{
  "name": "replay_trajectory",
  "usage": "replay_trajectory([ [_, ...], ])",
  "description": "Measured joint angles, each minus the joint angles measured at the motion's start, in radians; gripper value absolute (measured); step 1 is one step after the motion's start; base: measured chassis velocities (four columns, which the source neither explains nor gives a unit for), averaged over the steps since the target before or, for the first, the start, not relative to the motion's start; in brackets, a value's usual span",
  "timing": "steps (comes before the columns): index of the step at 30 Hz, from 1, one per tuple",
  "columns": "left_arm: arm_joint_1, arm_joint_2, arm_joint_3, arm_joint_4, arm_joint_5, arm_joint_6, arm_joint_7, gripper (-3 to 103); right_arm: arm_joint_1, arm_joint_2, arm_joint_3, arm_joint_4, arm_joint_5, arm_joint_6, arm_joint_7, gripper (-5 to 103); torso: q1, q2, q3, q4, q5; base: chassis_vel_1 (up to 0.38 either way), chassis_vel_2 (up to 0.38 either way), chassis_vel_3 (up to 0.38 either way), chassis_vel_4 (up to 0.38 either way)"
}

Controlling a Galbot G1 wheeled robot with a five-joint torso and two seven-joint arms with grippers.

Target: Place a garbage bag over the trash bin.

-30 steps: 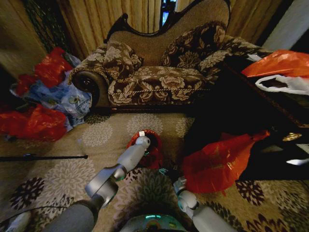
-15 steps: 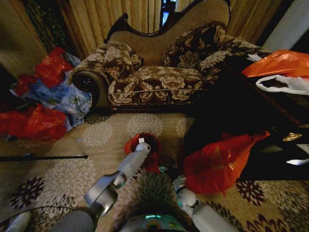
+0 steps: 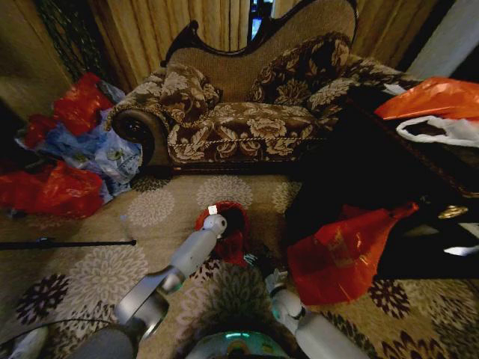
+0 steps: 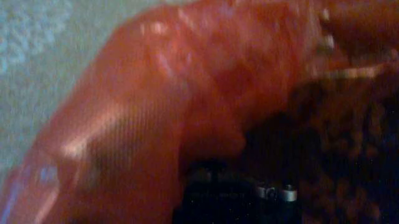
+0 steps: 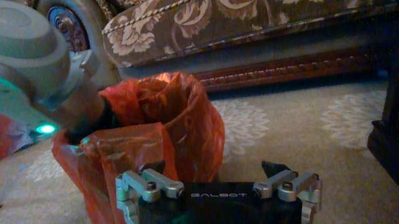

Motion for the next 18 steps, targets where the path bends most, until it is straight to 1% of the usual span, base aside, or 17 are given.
replay_trajectory([
  [2, 0.003, 0.003, 0.001, -0.002, -0.01, 0.008, -0.009, 0, 0.0, -0.002, 0.0, 0.002, 0.002, 0.0, 0.0, 100, 0.0, 0.0, 0.0, -0.0001, -0.0001, 0.0, 0.0, 0.0, 0.0],
  [5, 0.013, 0.009, 0.002, 0.024, -0.041, 0.037, -0.016, 0, -0.008, -0.011, 0.0, 0.01, 0.001, 0.006, -0.006, 100, 0.0, 0.0, 0.0, 0.0001, 0.0001, 0.0, 0.0, 0.0, 0.0],
  [7, 0.016, 0.003, -0.005, 0.03, -0.049, 0.041, -0.02, 0, -0.012, -0.012, 0.0, 0.011, 0.0, 0.007, -0.008, 100, 0.0, 0.0, 0.0, 0.0002, 0.0002, 0.0, 0.0, 0.0, 0.0],
  [9, 0.025, -0.006, -0.019, 0.023, -0.058, 0.035, -0.026, 0, -0.018, -0.013, 0.001, 0.012, -0.004, 0.01, -0.009, 100, 0.0, 0.0, 0.0, -0.0003, 0.0, 0.0, 0.0, 0.0, 0.0],
  [15, 0.038, 0.001, -0.028, -0.042, -0.081, 0.019, -0.026, 0, -0.02, -0.009, -0.001, 0.016, -0.008, 0.011, -0.008, 100, 0.0, 0.0, 0.0, 0.0002, 0.0003, 0.0, 0.0, 0.0, 0.0],
  [18, 0.039, 0.005, -0.03, -0.062, -0.084, 0.016, -0.027, 0, -0.02, -0.007, -0.003, 0.019, -0.01, 0.011, -0.006, 100, 0.0, 0.0, 0.0, 0.0, 0.0002, 0.0, 0.0, 0.0, 0.0],
])
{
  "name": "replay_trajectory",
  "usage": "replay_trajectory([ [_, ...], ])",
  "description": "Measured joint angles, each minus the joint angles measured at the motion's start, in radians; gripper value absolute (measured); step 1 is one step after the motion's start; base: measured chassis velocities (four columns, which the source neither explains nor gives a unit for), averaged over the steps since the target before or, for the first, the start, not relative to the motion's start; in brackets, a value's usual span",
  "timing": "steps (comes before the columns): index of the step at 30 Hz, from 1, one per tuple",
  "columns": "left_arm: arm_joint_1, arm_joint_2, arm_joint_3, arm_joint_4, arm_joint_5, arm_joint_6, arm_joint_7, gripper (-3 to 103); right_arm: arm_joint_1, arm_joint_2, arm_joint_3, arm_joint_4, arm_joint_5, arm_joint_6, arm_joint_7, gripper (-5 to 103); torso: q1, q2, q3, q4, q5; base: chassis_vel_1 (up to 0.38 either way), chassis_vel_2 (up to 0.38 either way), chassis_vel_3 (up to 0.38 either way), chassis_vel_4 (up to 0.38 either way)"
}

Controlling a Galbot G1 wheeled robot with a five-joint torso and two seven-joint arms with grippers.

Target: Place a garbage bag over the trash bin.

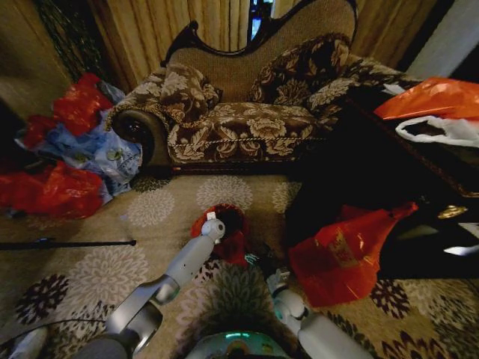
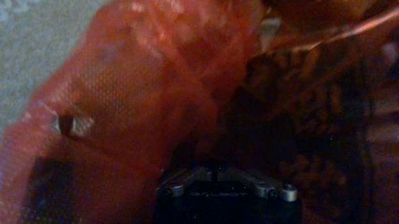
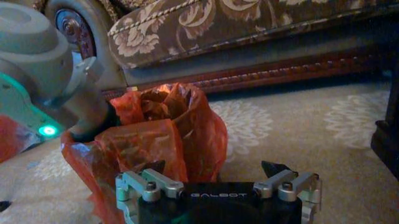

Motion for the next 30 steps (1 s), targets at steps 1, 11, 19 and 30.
replay_trajectory([
  [1, 0.0, 0.004, 0.0, -0.007, 0.0, -0.001, 0.001, 0, -0.001, 0.0, 0.0, 0.001, -0.001, 0.0, 0.001, 100, 0.0, 0.0, 0.0, 0.0, 0.0, 0.0, 0.0, 0.0, 0.0],
  [11, 0.013, 0.049, 0.009, -0.122, -0.05, 0.002, -0.042, 0, -0.004, 0.0, -0.01, 0.002, -0.008, 0.0, 0.006, 100, 0.0, 0.0, 0.0, 0.0, -0.0001, 0.0, 0.0, 0.0, 0.0],
  [19, 0.068, 0.102, 0.039, -0.297, -0.064, -0.006, -0.065, 0, 0.002, -0.003, -0.02, 0.006, -0.017, -0.001, 0.011, 100, 0.0, 0.0, 0.0, 0.0001, -0.0002, 0.0, 0.0, 0.0, 0.0],
  [30, 0.173, 0.237, 0.042, -0.606, 0.219, -0.237, 0.235, 0, -0.039, -0.02, 0.028, 0.059, -0.027, -0.001, 0.013, 100, 0.0, 0.0, 0.0, -0.0001, -0.0003, 0.0, 0.0, 0.0, 0.0],
])
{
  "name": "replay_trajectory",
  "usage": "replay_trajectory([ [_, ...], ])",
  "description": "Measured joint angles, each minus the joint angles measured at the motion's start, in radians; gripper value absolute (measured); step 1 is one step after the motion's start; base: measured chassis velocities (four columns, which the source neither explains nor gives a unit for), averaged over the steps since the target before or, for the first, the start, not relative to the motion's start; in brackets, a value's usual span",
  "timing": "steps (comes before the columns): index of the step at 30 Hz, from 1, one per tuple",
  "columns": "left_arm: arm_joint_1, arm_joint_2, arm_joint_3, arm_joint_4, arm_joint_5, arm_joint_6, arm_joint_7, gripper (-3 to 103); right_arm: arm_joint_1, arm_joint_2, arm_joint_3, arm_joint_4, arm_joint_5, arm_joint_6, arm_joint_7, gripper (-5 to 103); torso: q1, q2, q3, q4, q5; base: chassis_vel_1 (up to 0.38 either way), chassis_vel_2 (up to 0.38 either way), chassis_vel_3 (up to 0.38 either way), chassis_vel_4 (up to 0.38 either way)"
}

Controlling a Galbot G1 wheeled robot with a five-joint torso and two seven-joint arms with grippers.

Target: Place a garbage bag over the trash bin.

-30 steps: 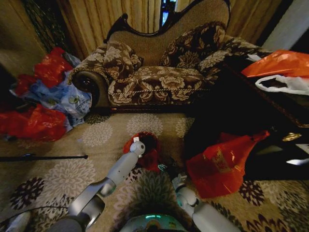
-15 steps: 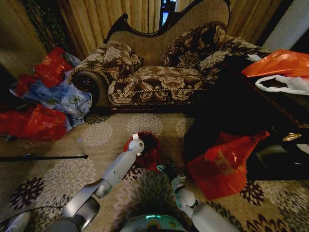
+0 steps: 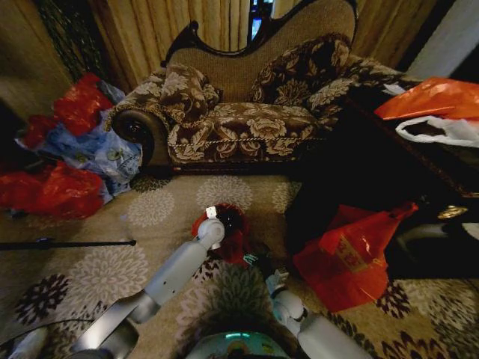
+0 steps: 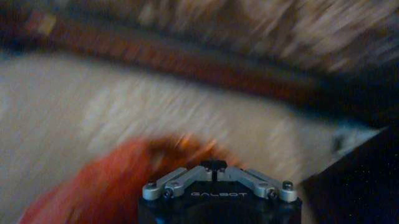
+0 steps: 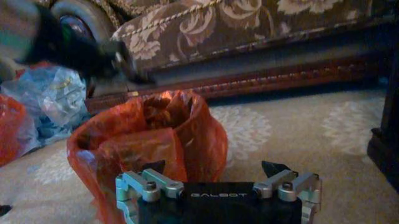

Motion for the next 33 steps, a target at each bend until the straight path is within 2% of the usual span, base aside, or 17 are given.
replay_trajectory([
  [3, 0.106, 0.119, -0.064, -0.156, 0.187, -0.108, 0.175, -3, -0.034, -0.006, 0.043, 0.045, -0.028, 0.002, 0.001, 100, 0.0, 0.0, 0.0, -0.0002, 0.0003, 0.0, 0.0, 0.0, 0.0],
  [4, 0.106, 0.119, -0.064, -0.156, 0.187, -0.108, 0.175, -3, -0.034, -0.006, 0.043, 0.045, -0.028, 0.002, 0.001, 100, 0.0, 0.0, 0.0, -0.0002, 0.0003, 0.0, 0.0, 0.0, 0.0],
  [7, 0.265, 0.243, -0.176, -0.264, 0.375, -0.186, 0.269, 7, -0.078, -0.017, 0.108, 0.102, -0.038, 0.002, -0.009, 100, 0.0, 0.0, 0.0, 0.0006, -0.0005, 0.0, 0.0, 0.0, 0.0],
  [8, 0.265, 0.243, -0.176, -0.264, 0.375, -0.186, 0.269, 7, -0.078, -0.017, 0.108, 0.102, -0.038, 0.002, -0.009, 100, 0.0, 0.0, 0.0, 0.0006, -0.0005, 0.0, 0.0, 0.0, 0.0],
  [10, 0.396, 0.299, -0.247, -0.326, 0.439, -0.202, 0.252, 18, -0.126, -0.019, 0.178, 0.143, -0.047, 0.002, -0.031, 100, 0.0, 0.0, 0.0, 0.0011, 0.0011, 0.0, 0.0, 0.0, 0.0],
  [12, 0.45, 0.319, -0.262, -0.339, 0.461, -0.202, 0.232, 24, -0.175, -0.015, 0.239, 0.181, -0.056, 0.003, -0.044, 100, 0.0, 0.0, 0.0, 0.0018, 0.0003, 0.0, 0.0, 0.0, 0.0],
  [13, 0.482, 0.326, -0.268, -0.342, 0.491, -0.201, 0.229, 29, -0.238, -0.01, 0.291, 0.226, -0.069, 0.008, -0.043, 100, 0.0, 0.0, 0.0, 0.0007, -0.0008, 0.0, 0.0, 0.0, 0.0],
  [14, 0.523, 0.325, -0.286, -0.349, 0.53, -0.196, 0.231, 34, -0.296, -0.001, 0.326, 0.273, -0.08, 0.009, -0.029, 100, 0.0, 0.0, 0.0, -0.0019, -0.0006, 0.0, 0.0, 0.0, 0.0],
  [18, 0.642, 0.295, -0.345, -0.388, 0.581, -0.173, 0.211, 45, -0.346, 0.03, 0.357, 0.358, -0.108, -0.017, -0.01, 100, 0.0, 0.0, 0.0, -0.0004, 0.001, 0.0, 0.0, 0.0, 0.0],
  [20, 0.751, 0.259, -0.403, -0.417, 0.641, -0.167, 0.197, 56, -0.366, 0.052, 0.361, 0.413, -0.138, -0.04, 0.008, 100, 0.0, 0.0, 0.0, 0.0007, -0.0002, 0.0, 0.0, 0.0, 0.0],
  [21, 0.751, 0.259, -0.403, -0.417, 0.641, -0.167, 0.197, 56, -0.366, 0.052, 0.361, 0.413, -0.138, -0.04, 0.008, 100, 0.0, 0.0, 0.0, 0.0007, -0.0002, 0.0, 0.0, 0.0, 0.0],
  [23, 0.901, 0.208, -0.508, -0.459, 0.742, -0.185, 0.209, 67, -0.403, 0.076, 0.39, 0.463, -0.185, -0.057, -0.003, 100, 0.0, 0.0, 0.0, 0.0001, 0.0004, 0.0, 0.0, 0.0, 0.0],
  [24, 0.901, 0.208, -0.508, -0.459, 0.742, -0.185, 0.209, 67, -0.403, 0.076, 0.39, 0.463, -0.185, -0.057, -0.003, 100, 0.0, 0.0, 0.0, 0.0001, 0.0004, 0.0, 0.0, 0.0, 0.0],
  [28, 1.04, 0.149, -0.604, -0.545, 0.776, -0.197, 0.22, 89, -0.471, 0.113, 0.451, 0.515, -0.26, -0.056, -0.076, 100, 0.0, 0.0, 0.0, 0.0003, 0.0003, 0.0, 0.0, 0.0, 0.0],
  [30, 1.056, 0.137, -0.612, -0.568, 0.776, -0.194, 0.22, 89, -0.486, 0.118, 0.461, 0.527, -0.264, -0.058, -0.094, 100, 0.0, 0.0, 0.0, 0.0002, 0.0004, 0.0, 0.0, 0.0, 0.0],
  [31, 1.072, 0.117, -0.619, -0.601, 0.774, -0.189, 0.218, 97, -0.514, 0.124, 0.476, 0.552, -0.264, -0.07, -0.119, 100, 0.0, 0.0, 0.0, 0.0002, 0.0007, 0.0, 0.0, 0.0, 0.0],
  [33, 1.082, 0.103, -0.619, -0.624, 0.772, -0.186, 0.217, 97, -0.534, 0.126, 0.484, 0.569, -0.265, -0.084, -0.127, 100, 0.0, 0.0, 0.0, 0.0, 0.0005, 0.0, 0.0, 0.0, 0.0],
])
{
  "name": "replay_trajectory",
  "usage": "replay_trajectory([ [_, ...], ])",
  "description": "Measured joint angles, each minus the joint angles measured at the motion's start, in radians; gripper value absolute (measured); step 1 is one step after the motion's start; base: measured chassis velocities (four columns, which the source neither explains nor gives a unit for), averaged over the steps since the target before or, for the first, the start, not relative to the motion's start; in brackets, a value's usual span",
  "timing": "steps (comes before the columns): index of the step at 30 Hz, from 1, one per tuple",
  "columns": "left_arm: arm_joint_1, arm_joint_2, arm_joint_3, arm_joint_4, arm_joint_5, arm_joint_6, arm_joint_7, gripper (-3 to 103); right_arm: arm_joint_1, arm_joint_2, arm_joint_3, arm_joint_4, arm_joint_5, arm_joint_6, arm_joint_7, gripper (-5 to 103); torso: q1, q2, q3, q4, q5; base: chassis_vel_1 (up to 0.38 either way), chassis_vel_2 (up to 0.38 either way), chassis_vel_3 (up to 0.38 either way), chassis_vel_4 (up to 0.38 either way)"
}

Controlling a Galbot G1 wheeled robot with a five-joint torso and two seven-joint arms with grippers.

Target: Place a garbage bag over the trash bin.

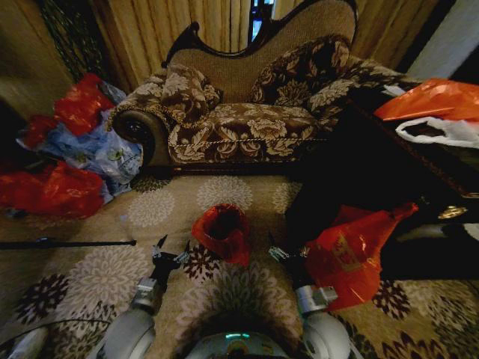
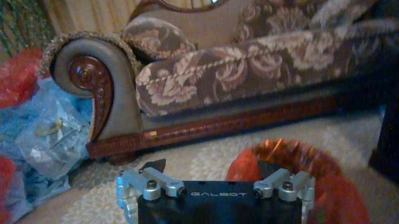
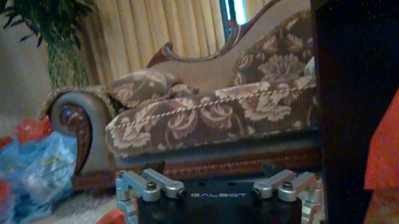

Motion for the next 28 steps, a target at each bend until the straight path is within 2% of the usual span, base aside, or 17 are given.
replay_trajectory([
  [4, 0.038, -0.04, 0.021, -0.062, 0.021, 0.005, -0.003, 100, -0.08, 0.002, 0.009, 0.07, -0.012, -0.016, 0.013, 100, 0.0, 0.0, 0.0, 0.0, -0.0002, 0.0, 0.0, 0.0, 0.0],
  [9, 0.049, -0.042, 0.027, -0.081, 0.051, 0.0, -0.002, 100, -0.105, 0.005, 0.029, 0.099, -0.051, -0.032, 0.049, 100, 0.0, 0.0, 0.0, 0.0001, -0.0002, 0.0, 0.0, 0.0, 0.0],
  [12, 0.059, -0.041, 0.02, -0.1, 0.071, 0.007, -0.002, 100, -0.127, 0.003, 0.079, 0.126, -0.088, -0.039, 0.07, 100, 0.0, 0.0, 0.0, 0.0001, -0.0001, 0.0, 0.0, 0.0, 0.0],
  [20, 0.09, -0.052, -0.053, -0.138, 0.061, 0.026, -0.002, 100, -0.173, 0.021, 0.112, 0.161, -0.08, -0.028, 0.078, 100, 0.0, 0.0, 0.0, 0.0002, -0.0003, 0.0, 0.0, 0.0, 0.0],
  [28, 0.083, -0.061, -0.071, -0.155, 0.064, 0.04, 0.01, 100, -0.184, 0.048, 0.124, 0.16, -0.074, -0.023, 0.075, 100, 0.0, 0.0, 0.0, 0.0001, -0.0003, 0.0, 0.0, 0.0, 0.0],
])
